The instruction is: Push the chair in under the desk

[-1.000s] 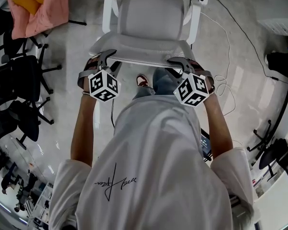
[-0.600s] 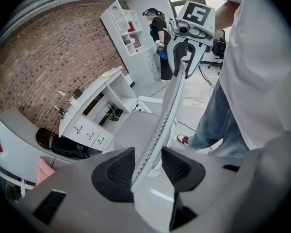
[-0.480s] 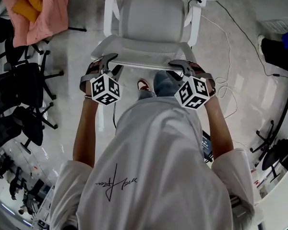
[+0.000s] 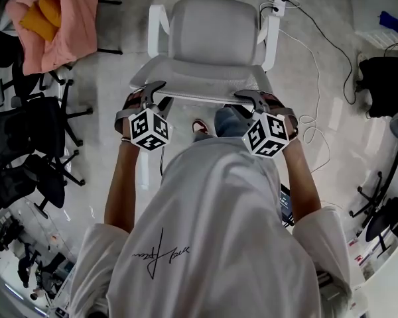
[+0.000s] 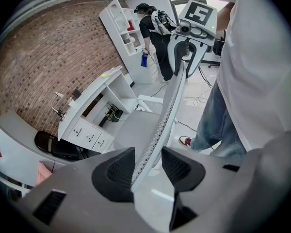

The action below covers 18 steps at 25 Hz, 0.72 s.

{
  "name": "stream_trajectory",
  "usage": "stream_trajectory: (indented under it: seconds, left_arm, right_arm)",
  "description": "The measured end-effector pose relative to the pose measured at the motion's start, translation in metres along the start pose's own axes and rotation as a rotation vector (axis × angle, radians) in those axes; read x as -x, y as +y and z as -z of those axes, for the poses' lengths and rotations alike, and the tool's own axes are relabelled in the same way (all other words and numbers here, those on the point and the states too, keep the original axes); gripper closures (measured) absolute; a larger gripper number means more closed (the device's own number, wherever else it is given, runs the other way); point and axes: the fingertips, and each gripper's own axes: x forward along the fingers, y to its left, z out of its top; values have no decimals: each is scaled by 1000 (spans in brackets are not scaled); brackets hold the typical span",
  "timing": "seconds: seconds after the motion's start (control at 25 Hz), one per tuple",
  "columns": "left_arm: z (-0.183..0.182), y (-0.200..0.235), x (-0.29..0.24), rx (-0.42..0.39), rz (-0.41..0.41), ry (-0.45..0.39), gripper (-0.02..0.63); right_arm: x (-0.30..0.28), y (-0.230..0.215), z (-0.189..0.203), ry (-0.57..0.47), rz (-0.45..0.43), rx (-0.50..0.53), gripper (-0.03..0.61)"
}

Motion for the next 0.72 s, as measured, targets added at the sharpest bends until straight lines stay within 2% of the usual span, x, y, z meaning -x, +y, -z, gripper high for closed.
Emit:
stream_trajectory:
  seconds: [0.72]
  left_arm:
    - [-40,23,-23,16,-43,23,442]
  right_arm:
    - [11,-44,25,-26,18,30,460]
